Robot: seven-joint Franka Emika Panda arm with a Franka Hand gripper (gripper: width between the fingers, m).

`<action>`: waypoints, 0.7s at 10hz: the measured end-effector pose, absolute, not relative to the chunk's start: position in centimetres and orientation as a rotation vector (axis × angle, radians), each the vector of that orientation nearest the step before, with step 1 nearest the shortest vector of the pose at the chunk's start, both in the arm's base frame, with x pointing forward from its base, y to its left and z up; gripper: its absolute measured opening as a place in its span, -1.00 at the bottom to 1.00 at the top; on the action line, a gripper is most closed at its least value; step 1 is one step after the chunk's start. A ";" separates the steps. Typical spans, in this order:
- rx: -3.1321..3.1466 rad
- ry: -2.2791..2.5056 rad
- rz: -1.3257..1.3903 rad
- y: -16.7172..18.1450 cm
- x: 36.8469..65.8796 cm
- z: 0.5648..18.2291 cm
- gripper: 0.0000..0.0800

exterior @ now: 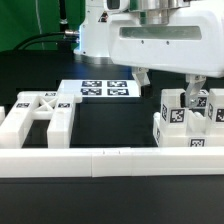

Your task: Assemble chair

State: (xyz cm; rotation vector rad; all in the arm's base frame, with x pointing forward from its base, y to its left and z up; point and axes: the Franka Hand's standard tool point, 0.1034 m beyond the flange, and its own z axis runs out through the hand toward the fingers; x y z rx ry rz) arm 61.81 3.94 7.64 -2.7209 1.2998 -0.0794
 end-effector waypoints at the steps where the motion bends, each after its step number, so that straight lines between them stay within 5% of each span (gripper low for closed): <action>1: -2.764 1.211 -0.086 3.9 61.8 7.6 0.62; 7: -3.059 0.392 -0.133 4.6 61.9 7.7 0.62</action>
Offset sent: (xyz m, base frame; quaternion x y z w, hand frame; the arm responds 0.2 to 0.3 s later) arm -0.0027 0.0107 -0.0019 -0.0223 0.0032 -0.2733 0.9617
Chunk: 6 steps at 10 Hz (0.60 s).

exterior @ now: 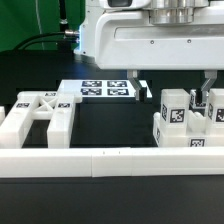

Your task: Assemble chair

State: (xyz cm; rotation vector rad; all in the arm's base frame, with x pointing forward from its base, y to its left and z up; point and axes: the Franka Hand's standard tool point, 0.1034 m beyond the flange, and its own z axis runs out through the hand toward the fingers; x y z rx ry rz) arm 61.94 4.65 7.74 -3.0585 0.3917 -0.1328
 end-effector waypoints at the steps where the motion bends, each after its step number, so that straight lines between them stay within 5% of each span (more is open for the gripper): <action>1: -3.072 0.305 -0.135 4.7 61.9 7.7 0.62; 4: -3.103 0.064 -0.151 4.5 61.8 7.6 0.62; 5: -3.103 0.067 -0.151 4.5 61.8 7.6 0.33; 6: -3.103 0.067 -0.151 4.5 61.8 7.6 0.33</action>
Offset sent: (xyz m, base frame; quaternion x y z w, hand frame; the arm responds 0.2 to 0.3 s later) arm -0.0025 0.0021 -0.0020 -0.0016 0.0070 -0.1193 0.9928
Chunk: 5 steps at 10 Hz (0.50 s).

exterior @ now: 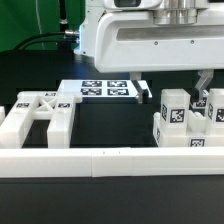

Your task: Assemble chair

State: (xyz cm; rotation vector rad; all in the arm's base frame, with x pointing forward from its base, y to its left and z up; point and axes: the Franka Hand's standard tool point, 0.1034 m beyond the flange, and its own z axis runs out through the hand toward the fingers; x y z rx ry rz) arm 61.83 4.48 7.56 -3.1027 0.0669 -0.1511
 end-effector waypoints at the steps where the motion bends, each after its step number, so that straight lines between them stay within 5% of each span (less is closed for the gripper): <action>1: -3.103 0.068 -0.151 4.5 61.8 7.6 -0.13; 2: -3.099 0.119 -0.150 4.5 61.8 7.6 -0.29; 5: -3.072 0.359 -0.145 4.5 61.8 7.6 -0.29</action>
Offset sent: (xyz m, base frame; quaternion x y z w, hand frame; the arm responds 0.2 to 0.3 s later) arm 0.0000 0.0000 0.0000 0.0000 0.0000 0.0650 0.9979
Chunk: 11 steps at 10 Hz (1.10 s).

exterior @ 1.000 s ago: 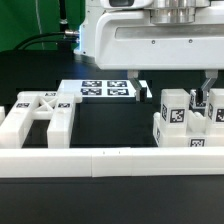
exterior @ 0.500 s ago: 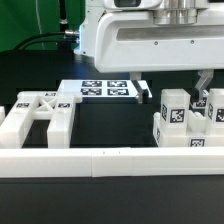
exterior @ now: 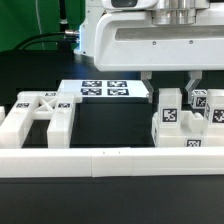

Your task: Assemble chair

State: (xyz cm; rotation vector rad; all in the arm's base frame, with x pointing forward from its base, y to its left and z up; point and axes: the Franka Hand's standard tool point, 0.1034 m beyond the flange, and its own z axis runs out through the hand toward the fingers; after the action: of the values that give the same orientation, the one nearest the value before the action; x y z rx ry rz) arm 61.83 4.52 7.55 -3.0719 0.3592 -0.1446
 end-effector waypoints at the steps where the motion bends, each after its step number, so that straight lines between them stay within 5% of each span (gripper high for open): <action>1: -3.040 0.540 -0.136 4.6 61.8 7.6 -0.29; 11: -2.316 1.982 -0.091 5.2 61.5 7.6 -0.28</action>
Offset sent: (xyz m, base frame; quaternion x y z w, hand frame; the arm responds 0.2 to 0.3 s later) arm -0.0061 0.0014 -0.0019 -0.0540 -0.0006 0.2603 0.9640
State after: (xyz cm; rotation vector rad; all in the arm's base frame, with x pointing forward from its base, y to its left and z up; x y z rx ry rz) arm 61.54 5.24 7.62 -2.3165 1.9820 -0.0911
